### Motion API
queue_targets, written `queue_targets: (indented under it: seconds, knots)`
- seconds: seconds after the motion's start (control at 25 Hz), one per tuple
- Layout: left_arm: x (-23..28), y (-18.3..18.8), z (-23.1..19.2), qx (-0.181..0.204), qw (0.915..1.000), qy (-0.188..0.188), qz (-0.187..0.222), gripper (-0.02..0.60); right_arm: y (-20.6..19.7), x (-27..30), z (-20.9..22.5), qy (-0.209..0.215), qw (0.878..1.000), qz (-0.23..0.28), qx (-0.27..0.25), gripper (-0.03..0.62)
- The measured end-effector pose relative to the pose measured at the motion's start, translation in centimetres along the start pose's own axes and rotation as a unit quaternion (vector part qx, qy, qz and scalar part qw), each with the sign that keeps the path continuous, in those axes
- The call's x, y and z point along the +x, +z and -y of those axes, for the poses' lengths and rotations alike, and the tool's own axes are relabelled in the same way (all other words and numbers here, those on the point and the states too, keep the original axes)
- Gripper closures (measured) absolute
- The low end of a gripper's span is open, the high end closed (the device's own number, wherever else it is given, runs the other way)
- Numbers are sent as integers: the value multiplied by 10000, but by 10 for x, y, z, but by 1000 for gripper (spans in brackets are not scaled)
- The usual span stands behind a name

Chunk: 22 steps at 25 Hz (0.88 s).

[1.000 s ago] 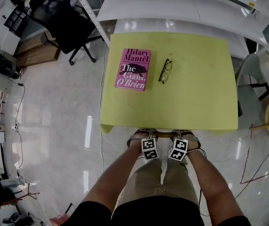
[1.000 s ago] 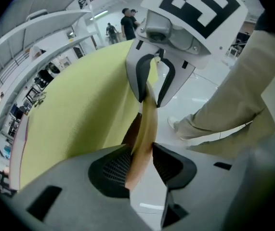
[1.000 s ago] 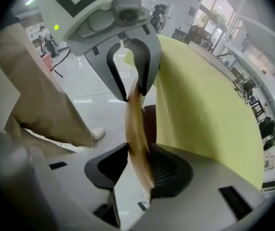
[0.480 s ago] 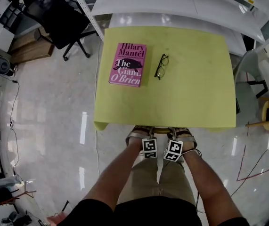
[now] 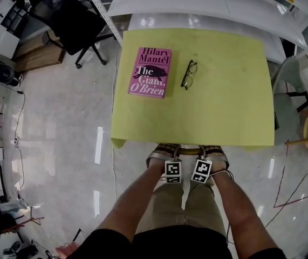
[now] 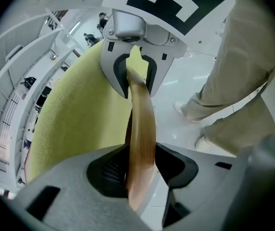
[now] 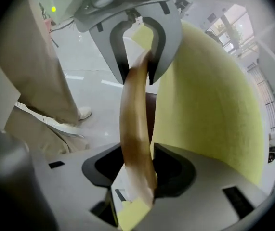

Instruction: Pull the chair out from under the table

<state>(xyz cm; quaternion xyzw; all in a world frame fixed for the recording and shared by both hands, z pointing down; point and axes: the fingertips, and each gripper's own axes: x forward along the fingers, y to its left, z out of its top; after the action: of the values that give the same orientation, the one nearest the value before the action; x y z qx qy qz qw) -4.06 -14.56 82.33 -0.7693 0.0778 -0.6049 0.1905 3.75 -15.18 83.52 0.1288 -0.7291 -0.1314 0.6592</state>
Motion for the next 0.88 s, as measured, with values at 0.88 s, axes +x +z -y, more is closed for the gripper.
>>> queue_targets:
  seconds: [0.88]
  knots:
    - [-26, 21, 62, -318, 9821, -1834, 293, 433, -6, -26, -60, 788, 9966, 102, 231, 410]
